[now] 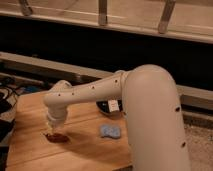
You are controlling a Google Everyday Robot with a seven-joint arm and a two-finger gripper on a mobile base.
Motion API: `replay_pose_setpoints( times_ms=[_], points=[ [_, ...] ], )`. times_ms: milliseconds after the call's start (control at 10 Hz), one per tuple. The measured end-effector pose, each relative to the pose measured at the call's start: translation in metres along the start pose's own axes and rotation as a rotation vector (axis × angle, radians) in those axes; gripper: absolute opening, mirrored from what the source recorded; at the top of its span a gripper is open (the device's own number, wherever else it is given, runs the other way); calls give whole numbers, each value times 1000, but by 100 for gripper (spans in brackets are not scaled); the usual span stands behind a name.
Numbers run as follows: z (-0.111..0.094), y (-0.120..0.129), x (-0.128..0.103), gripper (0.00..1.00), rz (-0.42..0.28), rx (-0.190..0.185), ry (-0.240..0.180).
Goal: Place the pepper in the ceramic cup
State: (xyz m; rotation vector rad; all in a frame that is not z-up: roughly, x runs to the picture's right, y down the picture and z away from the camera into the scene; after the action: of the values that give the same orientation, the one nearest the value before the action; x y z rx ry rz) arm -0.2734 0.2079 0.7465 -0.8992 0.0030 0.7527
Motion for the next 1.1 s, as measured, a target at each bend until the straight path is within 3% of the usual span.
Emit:
replay_pose_setpoints(
  times_ms=[200, 600, 1100],
  points=[
    [7, 6, -8, 80, -23, -6, 4],
    [42, 10, -19, 80, -63, -32, 81],
    [61, 1, 7, 80, -33, -58, 121]
  ],
)
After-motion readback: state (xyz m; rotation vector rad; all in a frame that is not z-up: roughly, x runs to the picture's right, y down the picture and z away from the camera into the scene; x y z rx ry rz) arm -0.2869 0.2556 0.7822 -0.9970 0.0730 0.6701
